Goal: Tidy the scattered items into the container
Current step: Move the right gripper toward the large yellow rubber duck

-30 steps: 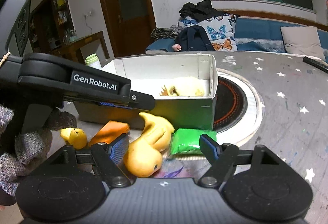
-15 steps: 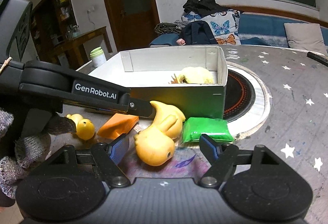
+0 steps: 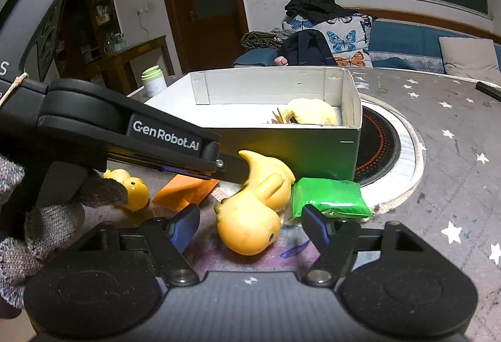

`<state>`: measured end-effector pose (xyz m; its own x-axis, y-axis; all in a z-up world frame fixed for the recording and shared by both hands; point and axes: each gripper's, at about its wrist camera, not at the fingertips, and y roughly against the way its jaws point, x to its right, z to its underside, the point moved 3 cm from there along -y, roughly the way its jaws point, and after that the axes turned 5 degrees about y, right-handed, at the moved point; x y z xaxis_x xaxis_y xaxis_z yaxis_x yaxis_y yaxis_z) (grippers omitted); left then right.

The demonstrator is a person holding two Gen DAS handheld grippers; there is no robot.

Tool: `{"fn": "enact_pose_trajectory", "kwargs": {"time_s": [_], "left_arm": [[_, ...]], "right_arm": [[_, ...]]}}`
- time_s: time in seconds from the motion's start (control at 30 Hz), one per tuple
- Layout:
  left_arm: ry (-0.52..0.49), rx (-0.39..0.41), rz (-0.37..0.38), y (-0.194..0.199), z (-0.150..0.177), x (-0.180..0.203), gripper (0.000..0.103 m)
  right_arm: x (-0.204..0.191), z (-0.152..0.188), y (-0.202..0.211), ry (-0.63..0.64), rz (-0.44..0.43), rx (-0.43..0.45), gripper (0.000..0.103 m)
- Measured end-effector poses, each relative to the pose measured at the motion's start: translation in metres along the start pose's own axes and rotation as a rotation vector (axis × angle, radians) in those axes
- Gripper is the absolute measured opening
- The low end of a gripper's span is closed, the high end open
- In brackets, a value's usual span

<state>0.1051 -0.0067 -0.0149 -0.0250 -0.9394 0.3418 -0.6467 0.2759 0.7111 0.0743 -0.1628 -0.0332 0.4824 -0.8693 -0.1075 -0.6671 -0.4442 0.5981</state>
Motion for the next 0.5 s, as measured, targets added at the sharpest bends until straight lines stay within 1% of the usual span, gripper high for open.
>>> {"fn": "enact_pose_trajectory", "kwargs": {"time_s": [0.07, 0.43, 0.5], "left_arm": [[0.002, -0.005, 0.007, -0.003, -0.001, 0.001, 0.035], [0.073, -0.042, 0.057, -0.019, -0.009, -0.004, 0.036], [0.088, -0.05, 0.07, -0.02, -0.01, -0.005, 0.036]], "right_arm": [[0.0, -0.001, -0.003, -0.003, -0.004, -0.002, 0.068], [0.003, -0.005, -0.018, -0.014, -0.003, -0.016, 0.066], [0.003, -0.005, -0.02, -0.014, -0.008, -0.021, 0.061]]}}
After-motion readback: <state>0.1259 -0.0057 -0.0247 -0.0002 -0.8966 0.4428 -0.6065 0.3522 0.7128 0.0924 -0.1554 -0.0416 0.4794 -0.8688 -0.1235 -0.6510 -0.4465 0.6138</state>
